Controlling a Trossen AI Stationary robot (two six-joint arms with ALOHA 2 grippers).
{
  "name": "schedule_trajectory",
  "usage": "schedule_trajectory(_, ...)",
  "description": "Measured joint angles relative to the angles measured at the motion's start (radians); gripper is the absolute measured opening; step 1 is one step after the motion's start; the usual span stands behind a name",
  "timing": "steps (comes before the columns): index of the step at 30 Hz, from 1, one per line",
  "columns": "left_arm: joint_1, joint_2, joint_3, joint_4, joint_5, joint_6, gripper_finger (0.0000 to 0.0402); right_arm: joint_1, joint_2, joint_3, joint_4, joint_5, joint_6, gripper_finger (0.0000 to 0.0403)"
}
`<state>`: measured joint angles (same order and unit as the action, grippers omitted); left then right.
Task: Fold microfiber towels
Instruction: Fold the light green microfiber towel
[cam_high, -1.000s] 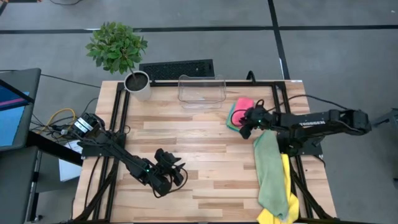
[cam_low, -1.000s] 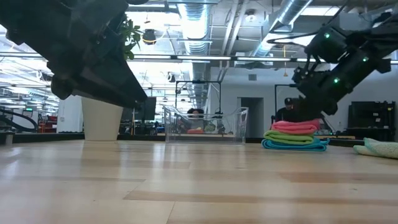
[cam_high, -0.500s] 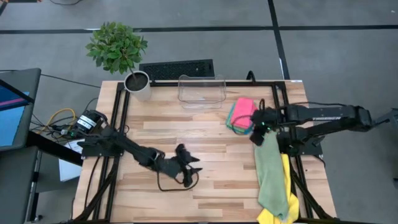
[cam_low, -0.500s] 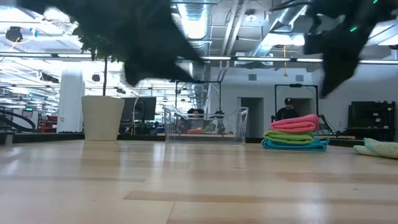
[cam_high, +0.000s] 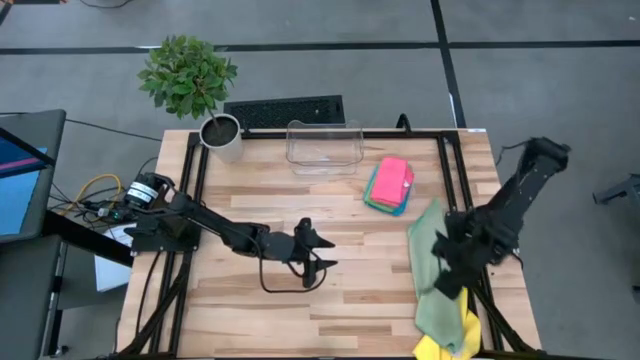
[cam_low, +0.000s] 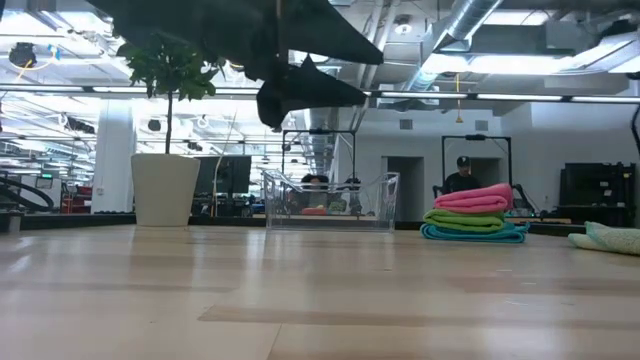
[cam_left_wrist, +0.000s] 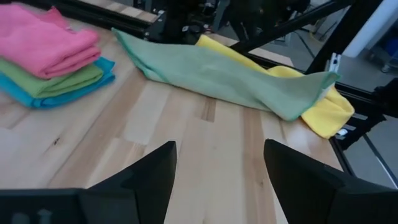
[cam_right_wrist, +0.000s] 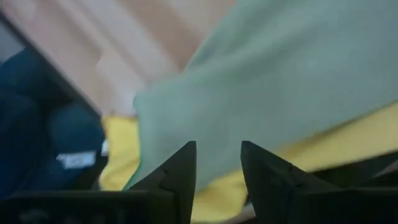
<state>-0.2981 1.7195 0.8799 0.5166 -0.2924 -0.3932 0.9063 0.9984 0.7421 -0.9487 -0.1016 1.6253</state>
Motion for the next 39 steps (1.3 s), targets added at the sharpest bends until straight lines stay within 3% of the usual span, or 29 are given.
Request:
schedule_trajectory(4, -0.002, 0.0, 0.0, 0.013, 0.008, 0.015, 0.0236, 0.126, 0.079, 0.011, 0.117, -0.02, 0.139, 0.0137)
schedule_trajectory(9, -0.002, 0.0, 0.0, 0.018, 0.001, 0.014, 0.0236, 0.197, 0.2, 0.139, 0.142, -0.057, 0.231, 0.0126)
schedule_trajectory(16, -0.001, 0.0, 0.0, 0.024, -0.008, -0.001, 0.0236, 0.228, 0.396, 0.263, 0.123, -0.057, 0.239, 0.0121)
schedule_trajectory(22, -0.001, 0.0, 0.0, 0.024, -0.008, 0.006, 0.0236, 0.233, 0.531, 0.302, 0.157, -0.097, 0.043, 0.0119)
schedule_trajectory(29, -0.001, 0.0, 0.0, 0.021, -0.009, 0.008, 0.0236, 0.231, 0.584, 0.303, 0.188, -0.09, 0.133, 0.012)
schedule_trajectory(33, -0.003, 0.0, 0.0, 0.02, -0.01, 0.026, 0.0236, 0.237, 0.6, 0.303, 0.217, -0.113, 0.133, 0.0145)
schedule_trajectory(39, -0.003, 0.0, 0.0, 0.019, -0.01, 0.042, 0.0235, 0.128, 0.514, 0.304, 0.218, -0.21, 0.054, 0.0229)
